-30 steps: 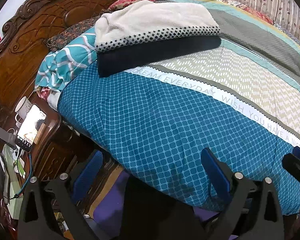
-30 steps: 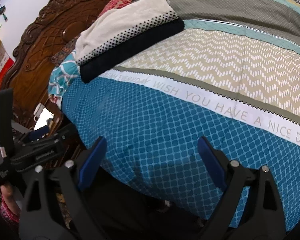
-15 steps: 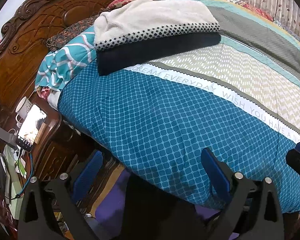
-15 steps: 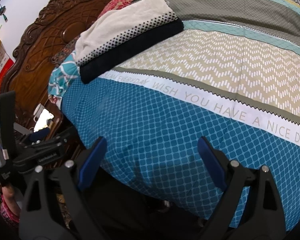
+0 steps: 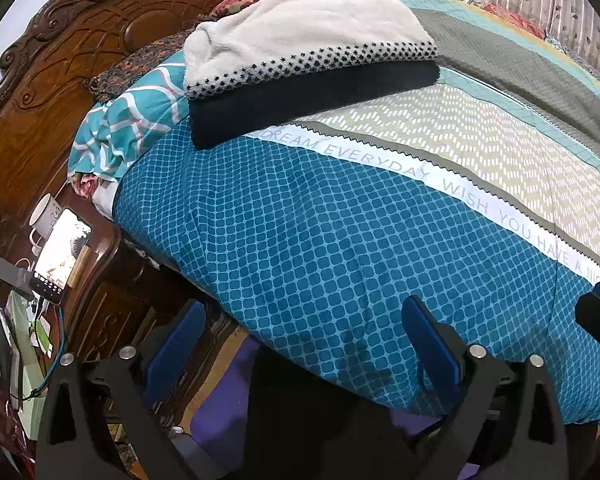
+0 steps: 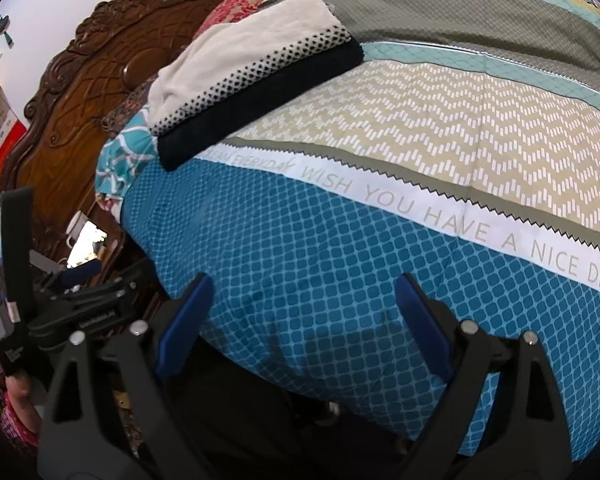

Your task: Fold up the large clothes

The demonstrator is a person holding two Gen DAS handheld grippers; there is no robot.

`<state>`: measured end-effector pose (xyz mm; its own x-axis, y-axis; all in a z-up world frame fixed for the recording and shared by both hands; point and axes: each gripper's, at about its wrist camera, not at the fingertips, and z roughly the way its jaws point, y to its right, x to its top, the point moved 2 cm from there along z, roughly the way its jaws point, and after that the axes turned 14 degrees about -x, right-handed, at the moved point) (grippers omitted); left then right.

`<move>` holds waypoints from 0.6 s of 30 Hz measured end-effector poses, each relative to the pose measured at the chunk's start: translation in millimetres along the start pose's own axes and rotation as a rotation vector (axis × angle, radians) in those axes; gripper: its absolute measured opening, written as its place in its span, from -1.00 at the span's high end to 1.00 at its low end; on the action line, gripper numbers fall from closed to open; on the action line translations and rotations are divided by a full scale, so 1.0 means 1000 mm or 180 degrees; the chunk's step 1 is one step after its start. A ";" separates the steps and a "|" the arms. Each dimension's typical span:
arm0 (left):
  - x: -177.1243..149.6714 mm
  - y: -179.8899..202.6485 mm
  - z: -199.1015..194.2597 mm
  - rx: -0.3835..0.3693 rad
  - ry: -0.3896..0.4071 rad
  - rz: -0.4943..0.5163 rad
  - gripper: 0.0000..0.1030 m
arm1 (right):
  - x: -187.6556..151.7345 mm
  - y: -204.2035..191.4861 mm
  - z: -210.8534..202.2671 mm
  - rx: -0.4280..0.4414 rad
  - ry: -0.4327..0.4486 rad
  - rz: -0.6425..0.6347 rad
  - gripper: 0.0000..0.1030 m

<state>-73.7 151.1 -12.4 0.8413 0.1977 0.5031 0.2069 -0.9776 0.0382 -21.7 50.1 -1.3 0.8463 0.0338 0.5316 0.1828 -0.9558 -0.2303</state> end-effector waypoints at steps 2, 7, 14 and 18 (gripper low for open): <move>0.000 0.000 0.000 0.0007 0.0001 0.0005 -0.85 | 0.000 0.001 0.000 0.0001 -0.0002 0.0007 -0.71; 0.000 -0.001 0.001 0.0011 0.0000 0.0003 -0.85 | 0.000 0.002 0.001 0.0004 -0.0004 0.0009 -0.71; -0.001 0.000 -0.001 0.0022 0.0021 0.0023 -0.85 | -0.001 0.002 0.001 0.0004 -0.0005 0.0011 -0.71; 0.000 0.001 -0.002 0.0008 0.0028 0.0036 -0.85 | 0.000 0.002 0.001 0.0005 -0.0003 0.0008 -0.71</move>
<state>-74.5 149.9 -10.5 0.8391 0.1860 0.5112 0.1987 -0.9796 0.0302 -21.2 47.9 -2.5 0.8472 0.0318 0.5303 0.1816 -0.9554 -0.2329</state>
